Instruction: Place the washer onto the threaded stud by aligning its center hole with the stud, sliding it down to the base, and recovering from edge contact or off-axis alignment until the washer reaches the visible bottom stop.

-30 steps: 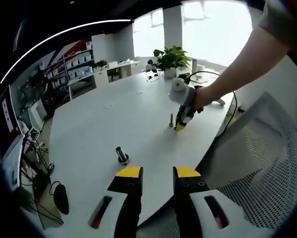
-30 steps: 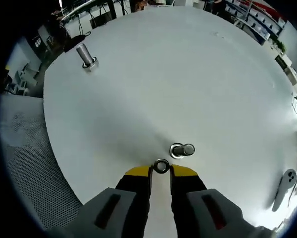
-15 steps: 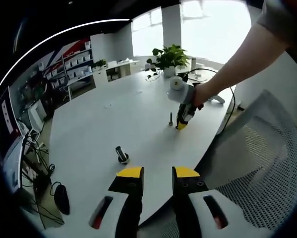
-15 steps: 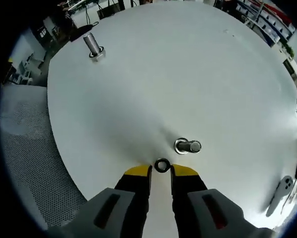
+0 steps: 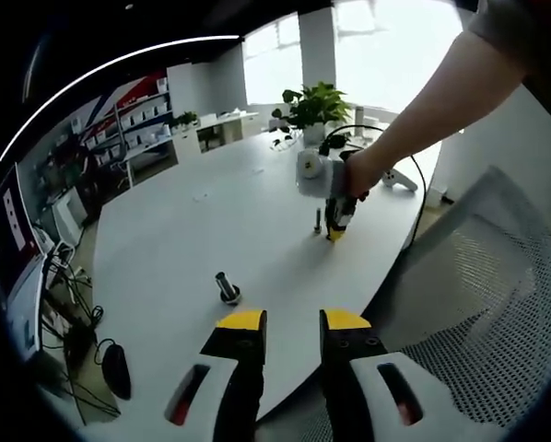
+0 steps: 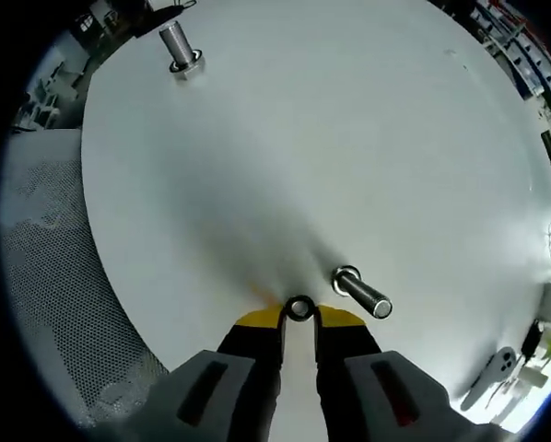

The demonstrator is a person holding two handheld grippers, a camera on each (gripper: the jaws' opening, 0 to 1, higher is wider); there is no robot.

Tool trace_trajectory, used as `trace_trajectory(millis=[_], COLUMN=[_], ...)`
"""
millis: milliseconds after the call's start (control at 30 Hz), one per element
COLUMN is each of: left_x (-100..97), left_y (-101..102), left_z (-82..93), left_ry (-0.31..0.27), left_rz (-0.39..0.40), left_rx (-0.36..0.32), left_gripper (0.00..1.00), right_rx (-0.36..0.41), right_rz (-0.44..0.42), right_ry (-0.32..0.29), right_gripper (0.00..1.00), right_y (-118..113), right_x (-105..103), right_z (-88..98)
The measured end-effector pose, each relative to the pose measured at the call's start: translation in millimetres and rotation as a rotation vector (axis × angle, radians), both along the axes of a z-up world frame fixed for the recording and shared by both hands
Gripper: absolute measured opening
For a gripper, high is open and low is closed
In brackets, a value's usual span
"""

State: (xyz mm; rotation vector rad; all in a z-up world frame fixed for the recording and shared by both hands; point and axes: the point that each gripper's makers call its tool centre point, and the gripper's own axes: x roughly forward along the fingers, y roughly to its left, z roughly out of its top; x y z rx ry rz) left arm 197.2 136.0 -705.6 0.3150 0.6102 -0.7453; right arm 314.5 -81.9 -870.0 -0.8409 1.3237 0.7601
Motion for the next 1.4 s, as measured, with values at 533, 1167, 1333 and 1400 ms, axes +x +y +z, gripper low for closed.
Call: trace_trajectory(millis=[533,1167,1333,1400], left_x=[1.4,2.0,2.1,1.9], left_y=[2,2,2,2], left_z=[1.7,4.5,5.1,5.0], left_ry=[-0.010,-0.024,-0.029,-0.030], left_rz=[0.006,0.009,0.010,0.010], left_rx=[-0.002,-0.008,-0.008,-0.006], left_gripper=[0.21,0.21,0.21,0.21], right_rx=[0.166,0.272,0.269,0.271], right_rz=[-0.148,-0.195,-0.164,-0.154], right_ry=[-0.093,-0.240,-0.259,-0.266], right_gripper=[0.13,0.13,0.13,0.13], right_y=[-11,-18,-14,-12], right_x=[-4,22,26,28], right_z=[1.2,61.9,67.8,69.2])
